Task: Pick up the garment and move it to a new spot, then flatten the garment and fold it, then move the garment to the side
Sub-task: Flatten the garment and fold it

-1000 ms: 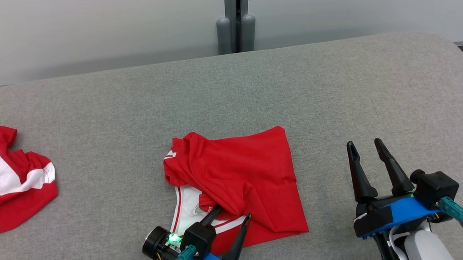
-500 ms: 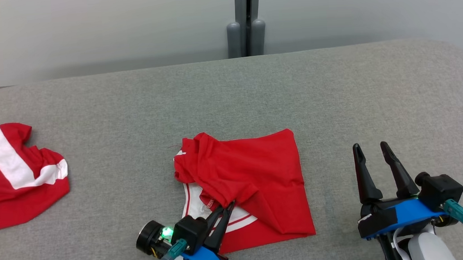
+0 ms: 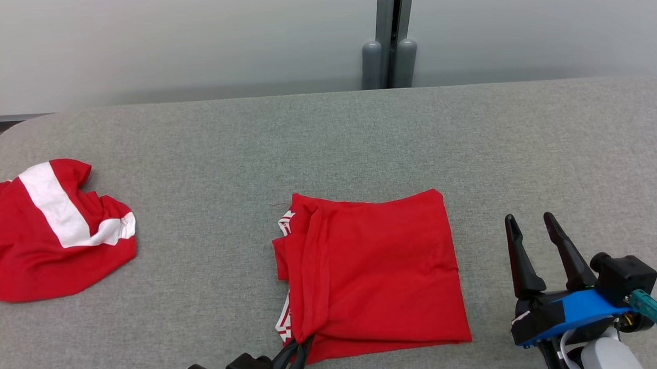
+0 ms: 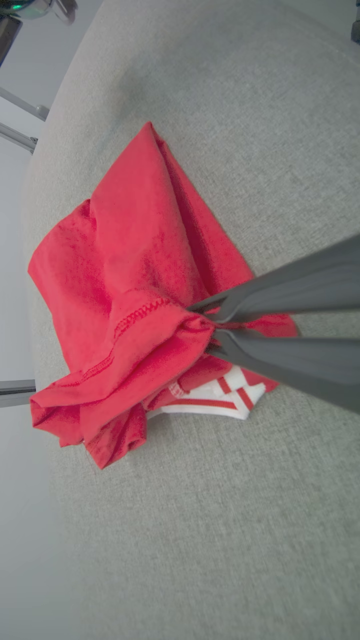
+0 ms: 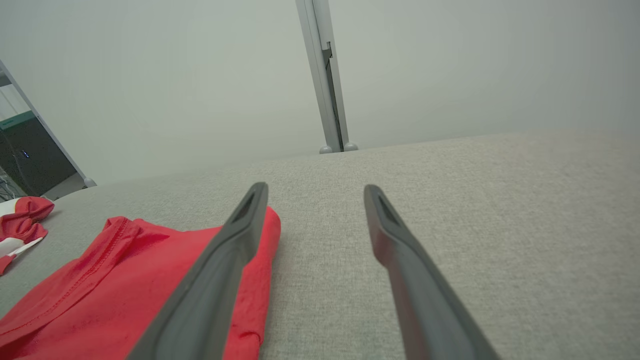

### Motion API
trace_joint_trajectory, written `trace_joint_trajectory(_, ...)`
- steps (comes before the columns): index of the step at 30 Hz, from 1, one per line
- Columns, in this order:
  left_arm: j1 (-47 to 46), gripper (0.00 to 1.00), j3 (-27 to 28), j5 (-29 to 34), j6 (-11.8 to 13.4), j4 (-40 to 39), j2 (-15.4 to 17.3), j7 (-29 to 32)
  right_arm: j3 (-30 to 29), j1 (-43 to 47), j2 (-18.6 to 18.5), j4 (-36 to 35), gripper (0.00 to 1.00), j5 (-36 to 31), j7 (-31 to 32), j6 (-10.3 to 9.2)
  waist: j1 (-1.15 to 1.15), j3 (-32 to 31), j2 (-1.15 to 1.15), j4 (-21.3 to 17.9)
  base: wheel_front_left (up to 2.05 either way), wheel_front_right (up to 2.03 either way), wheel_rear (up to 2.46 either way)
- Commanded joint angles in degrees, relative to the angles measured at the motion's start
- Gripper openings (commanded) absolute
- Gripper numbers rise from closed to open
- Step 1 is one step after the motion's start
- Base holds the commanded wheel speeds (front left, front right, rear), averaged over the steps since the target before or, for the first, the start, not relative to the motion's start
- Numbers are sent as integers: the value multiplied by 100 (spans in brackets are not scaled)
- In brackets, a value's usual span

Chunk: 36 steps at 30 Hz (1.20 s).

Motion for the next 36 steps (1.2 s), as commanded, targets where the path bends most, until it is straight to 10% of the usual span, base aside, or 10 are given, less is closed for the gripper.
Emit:
trace_joint_trajectory(1,55,17,38,-99,27,-50,-1,3,2,7,-8,40,100,14,-29,3,0,-4,0,22,0,0,0)
trace_joint_trajectory(3,85,100,44,-124,58,13,-15,30,22,-1,-8,78,100,23,-29,3,0,-17,0,32,0,0,0)
trace_joint_trajectory(36,351,100,2334,-299,1183,-1405,278,-408,-29,201,-7,25,100,-83,-7,3,0,-488,0,-105,0,0,0)
